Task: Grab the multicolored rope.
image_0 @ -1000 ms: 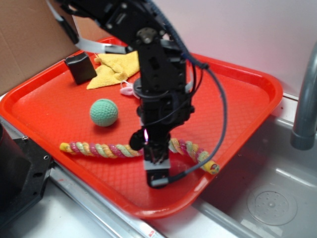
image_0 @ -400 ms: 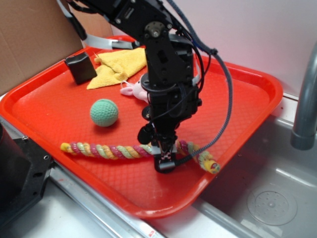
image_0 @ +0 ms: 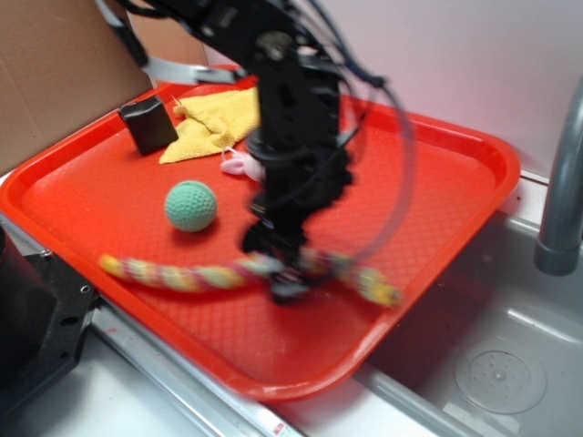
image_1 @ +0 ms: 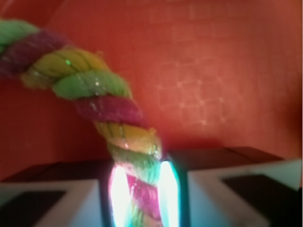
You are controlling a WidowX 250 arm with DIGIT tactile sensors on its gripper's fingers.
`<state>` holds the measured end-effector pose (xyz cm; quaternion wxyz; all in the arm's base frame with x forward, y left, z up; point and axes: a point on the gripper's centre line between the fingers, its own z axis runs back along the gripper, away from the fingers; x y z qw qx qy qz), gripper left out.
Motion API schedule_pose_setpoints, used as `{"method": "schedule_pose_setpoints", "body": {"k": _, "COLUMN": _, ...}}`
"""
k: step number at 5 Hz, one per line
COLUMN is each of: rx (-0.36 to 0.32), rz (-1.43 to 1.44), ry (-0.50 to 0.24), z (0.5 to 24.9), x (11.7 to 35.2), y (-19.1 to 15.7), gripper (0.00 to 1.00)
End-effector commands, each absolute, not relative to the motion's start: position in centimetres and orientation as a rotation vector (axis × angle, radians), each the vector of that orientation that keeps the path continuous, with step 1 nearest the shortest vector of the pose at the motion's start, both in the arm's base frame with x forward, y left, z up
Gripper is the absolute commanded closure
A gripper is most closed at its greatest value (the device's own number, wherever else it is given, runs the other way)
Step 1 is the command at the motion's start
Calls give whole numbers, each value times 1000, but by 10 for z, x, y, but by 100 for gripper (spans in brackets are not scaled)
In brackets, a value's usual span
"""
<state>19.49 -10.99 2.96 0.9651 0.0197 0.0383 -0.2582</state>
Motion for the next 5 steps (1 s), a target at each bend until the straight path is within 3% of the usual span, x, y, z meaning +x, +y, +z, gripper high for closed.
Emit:
{"method": "schedule_pose_setpoints", "body": {"k": 1, "rx": 32, "rz": -137, "ry": -154, "z": 130, "x": 216, "y": -64, "gripper": 100}}
{"method": "schedule_pose_setpoints", "body": {"k": 2, "rx": 2, "rz": 2, "ry": -200, "z": 157, "x": 217, "y": -33, "gripper": 100}}
{"method": "schedule_pose_setpoints", "body": {"k": 3, "rx": -18, "rz": 134, "ry": -198, "z": 177, "x": 211, "y": -3, "gripper": 100}}
{"method": "schedule_pose_setpoints", "body": {"k": 5, "rx": -81, "rz": 234, "ry": -148, "z": 178, "x": 208, "y": 16, "gripper": 100}}
